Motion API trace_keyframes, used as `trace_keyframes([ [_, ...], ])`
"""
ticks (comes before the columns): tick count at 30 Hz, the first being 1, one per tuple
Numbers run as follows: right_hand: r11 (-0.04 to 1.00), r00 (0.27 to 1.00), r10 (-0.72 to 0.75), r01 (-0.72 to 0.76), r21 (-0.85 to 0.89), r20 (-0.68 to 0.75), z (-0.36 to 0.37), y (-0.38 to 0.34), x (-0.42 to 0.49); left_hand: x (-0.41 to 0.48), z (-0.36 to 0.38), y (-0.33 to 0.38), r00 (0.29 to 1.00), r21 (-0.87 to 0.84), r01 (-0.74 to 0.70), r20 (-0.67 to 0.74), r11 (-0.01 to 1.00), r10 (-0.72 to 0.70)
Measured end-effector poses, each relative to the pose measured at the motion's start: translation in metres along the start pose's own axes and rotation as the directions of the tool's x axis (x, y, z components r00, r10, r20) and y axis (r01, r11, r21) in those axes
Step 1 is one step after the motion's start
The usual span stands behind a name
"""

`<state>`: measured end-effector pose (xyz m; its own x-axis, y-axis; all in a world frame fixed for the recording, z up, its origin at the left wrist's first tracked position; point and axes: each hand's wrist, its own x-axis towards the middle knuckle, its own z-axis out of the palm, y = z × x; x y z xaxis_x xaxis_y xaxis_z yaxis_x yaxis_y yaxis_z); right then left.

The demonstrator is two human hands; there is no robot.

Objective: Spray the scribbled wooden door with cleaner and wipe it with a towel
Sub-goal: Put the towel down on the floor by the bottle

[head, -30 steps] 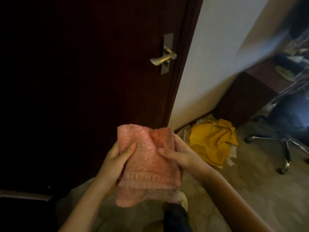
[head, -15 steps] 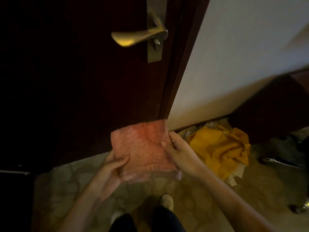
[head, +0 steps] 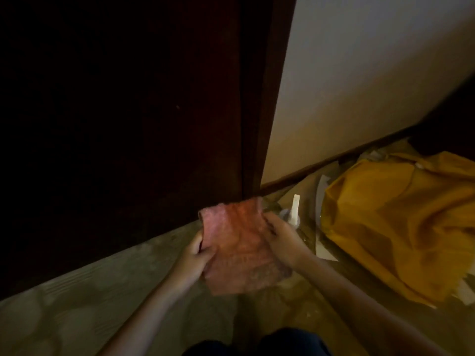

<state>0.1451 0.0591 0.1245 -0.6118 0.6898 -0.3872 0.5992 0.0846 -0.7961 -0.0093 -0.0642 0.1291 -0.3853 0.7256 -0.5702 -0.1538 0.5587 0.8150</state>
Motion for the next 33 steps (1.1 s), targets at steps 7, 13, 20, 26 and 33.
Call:
trace_keyframes([
  [7,0.987,0.995,0.061,-0.049,-0.151,0.079,0.080,0.161,0.066,0.108,0.047,-0.172,0.999,0.057,0.048,-0.021,0.997,-0.047],
  [13,0.968,0.999,0.009,0.004,-0.250,0.053,0.112,0.207,0.087,0.152,0.048,-0.226,0.998,0.133,-0.002,-0.056,0.991,0.009],
  [20,0.934,0.997,-0.058,0.037,-0.355,-0.050,0.108,0.196,0.136,0.192,0.049,-0.214,0.993,0.024,-0.028,-0.115,0.999,0.030],
  [26,0.948,0.995,0.098,-0.094,-0.305,-0.002,0.118,0.217,0.165,0.211,0.058,-0.212,0.997,0.112,0.022,-0.076,0.993,-0.014],
  [33,0.908,0.990,0.114,-0.069,-0.414,0.084,0.116,0.230,0.165,0.230,0.047,-0.251,0.996,0.232,0.070,-0.067,0.970,-0.056],
])
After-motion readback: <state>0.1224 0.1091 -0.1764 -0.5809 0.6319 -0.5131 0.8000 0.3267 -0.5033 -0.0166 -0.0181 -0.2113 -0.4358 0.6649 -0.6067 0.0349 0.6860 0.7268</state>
